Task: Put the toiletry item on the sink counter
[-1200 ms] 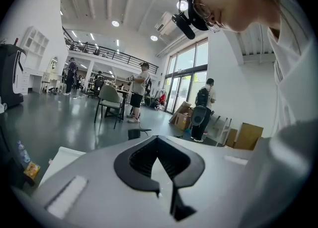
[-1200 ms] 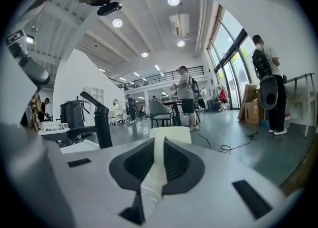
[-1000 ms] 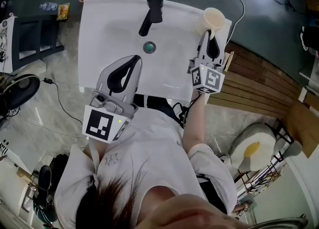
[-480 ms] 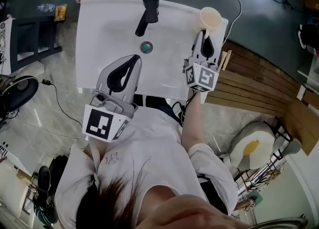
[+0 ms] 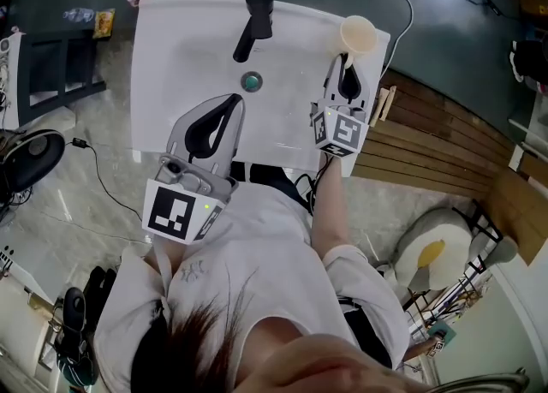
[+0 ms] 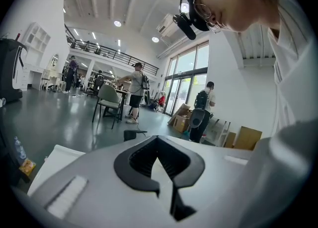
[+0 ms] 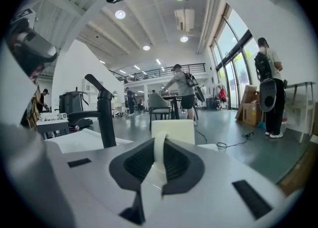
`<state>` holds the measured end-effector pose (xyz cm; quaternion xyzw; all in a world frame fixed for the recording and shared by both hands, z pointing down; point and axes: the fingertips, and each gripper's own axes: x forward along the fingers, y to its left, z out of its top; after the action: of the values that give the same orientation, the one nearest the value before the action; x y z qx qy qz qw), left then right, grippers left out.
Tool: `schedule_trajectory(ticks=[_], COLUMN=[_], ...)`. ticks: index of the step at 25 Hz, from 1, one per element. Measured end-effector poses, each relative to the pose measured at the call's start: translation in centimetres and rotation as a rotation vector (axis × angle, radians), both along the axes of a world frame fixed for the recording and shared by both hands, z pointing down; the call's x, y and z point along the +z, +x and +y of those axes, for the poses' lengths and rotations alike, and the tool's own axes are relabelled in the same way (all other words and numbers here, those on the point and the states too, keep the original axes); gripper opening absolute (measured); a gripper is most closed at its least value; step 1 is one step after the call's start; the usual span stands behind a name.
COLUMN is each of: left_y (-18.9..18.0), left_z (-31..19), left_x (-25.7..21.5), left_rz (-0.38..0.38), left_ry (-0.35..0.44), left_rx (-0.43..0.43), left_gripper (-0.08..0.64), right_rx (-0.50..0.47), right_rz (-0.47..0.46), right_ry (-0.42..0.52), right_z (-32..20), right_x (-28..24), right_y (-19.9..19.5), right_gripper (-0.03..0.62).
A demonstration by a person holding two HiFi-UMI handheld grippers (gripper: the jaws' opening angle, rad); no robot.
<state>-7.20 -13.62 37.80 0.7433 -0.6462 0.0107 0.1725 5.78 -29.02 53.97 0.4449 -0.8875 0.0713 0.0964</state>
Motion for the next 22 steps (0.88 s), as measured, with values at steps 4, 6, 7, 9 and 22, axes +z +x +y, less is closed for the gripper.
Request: schedule_trajectory(ticks=[4,6,7,9,22], left_y=[0.0,-0.1,-0.1,-0.2,-0.5], left_z=[0.1,0.3,0.4,0.6,1.0], left_x=[0.0,-0.1,-0.1,-0.2,-0.7], left_rz=[0.010,0.011,0.014,0.015,0.011], left_ry=[-0.003,0.001,-0.004,-0.001,0.030], left_rx=[-0.001,-0.003,-0.003,-0.005,0.001], left_gripper=[0.006,0.006,0.006,0.006,0.006], right_rx=[0.000,0.001,0.001,0.001,0.014], right_rz=[0.016,0.020,0.021,0.023,0.057], right_ry=[-0.005,-0.006,-0.007,-0.007,0.020], right_z=[0.0,0.1,0.2,0.4,0.6], right_x=[0.4,0.5,0.6,0.7,1.8], right_y=[0.1,0.2,0.3,0.3,0.4], right_gripper=[0.037,0.037,0.038,0.038,0.038])
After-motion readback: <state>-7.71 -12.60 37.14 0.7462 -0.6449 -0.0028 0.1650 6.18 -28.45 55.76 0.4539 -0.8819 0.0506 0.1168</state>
